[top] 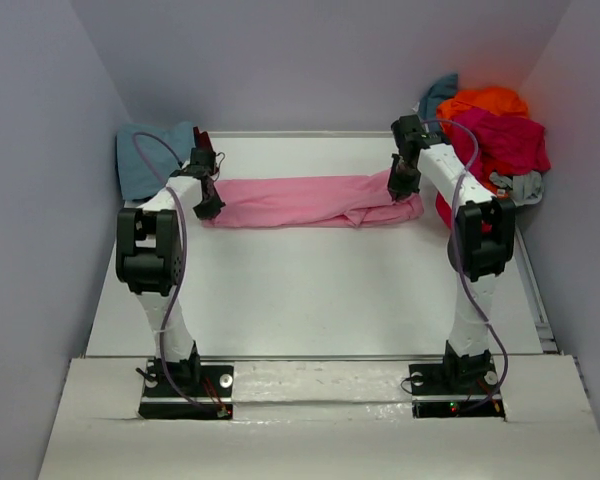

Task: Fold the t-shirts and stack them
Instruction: Fold the tshirt

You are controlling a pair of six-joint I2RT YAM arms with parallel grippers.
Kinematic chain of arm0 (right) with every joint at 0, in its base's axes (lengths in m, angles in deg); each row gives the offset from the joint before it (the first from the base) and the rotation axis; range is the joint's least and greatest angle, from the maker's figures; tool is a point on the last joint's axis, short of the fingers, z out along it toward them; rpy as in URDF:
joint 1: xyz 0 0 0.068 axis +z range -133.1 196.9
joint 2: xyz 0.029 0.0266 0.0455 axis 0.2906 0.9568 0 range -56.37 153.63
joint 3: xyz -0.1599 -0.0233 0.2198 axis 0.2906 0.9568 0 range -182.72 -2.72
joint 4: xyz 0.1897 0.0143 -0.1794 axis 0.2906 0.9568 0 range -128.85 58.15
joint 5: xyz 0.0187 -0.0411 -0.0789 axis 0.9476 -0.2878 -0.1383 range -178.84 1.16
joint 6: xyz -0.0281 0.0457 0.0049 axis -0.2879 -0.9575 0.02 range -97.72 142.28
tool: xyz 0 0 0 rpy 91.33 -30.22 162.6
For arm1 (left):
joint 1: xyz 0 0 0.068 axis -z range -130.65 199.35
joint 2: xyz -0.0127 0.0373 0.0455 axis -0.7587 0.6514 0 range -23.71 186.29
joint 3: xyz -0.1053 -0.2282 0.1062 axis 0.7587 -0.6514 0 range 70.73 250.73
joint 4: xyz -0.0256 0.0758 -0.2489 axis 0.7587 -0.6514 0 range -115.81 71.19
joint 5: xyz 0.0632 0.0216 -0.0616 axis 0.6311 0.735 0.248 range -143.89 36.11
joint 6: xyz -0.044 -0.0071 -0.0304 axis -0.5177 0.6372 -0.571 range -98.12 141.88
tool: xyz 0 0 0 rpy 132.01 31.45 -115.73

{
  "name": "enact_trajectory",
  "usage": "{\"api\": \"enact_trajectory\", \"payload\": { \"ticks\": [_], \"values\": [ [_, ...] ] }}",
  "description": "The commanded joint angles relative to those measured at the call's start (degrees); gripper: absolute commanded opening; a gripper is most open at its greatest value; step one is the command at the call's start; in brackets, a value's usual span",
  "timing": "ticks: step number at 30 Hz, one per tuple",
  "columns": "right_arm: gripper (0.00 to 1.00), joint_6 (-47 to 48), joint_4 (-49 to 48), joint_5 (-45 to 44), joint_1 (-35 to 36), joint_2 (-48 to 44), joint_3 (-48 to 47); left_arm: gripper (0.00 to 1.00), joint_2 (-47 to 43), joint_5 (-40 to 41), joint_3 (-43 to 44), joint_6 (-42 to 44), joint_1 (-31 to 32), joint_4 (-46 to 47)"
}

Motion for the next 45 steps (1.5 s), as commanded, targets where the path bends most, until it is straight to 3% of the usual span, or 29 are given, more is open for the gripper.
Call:
{"api": "enact_trajectory", "payload": {
  "ticks": [1,5,8,9,12,20,28,38,45],
  "values": [
    [0.1,-0.13,-1.2,-0.19,0.4,0.36,-0.97,0.06,-0.15,2.12,3.64,-0.43,0.45,0.96],
    [0.21,0.14,-1.29,-0.63,0.4,2.47,-2.54,0.06,1.78,2.3,5.66,-0.43,0.98,0.17],
    [0.44,0.05,-0.41,-1.51,0.4,2.83,-4.04,0.06,2.05,2.21,6.45,-0.26,0.98,-0.09],
    [0.56,0.05,-0.59,-1.77,0.4,2.39,-3.87,0.06,2.05,2.21,6.54,-0.08,0.98,-0.09],
    [0.66,0.67,-1.73,-2.48,0.4,-0.16,-2.46,0.06,2.05,2.3,6.63,0.1,0.98,-0.36],
    [0.73,0.75,-0.85,-3.27,0.4,-4.47,0.61,0.06,2.4,1.87,6.37,0.45,0.98,-0.36],
    [0.73,-0.91,2.57,-4.06,0.4,-9.39,2.19,0.06,2.75,1.86,6.8,0.54,0.98,-0.44],
    [0.62,-3.02,-0.67,-1.78,0.4,-9.83,12.74,0.06,2.93,1.86,6.72,0.97,0.98,-0.53],
    [0.6,-3.64,-3.13,-0.81,0.4,-8.25,14.94,0.06,2.84,1.69,6.81,1.15,0.98,-0.71]
  ]
}}
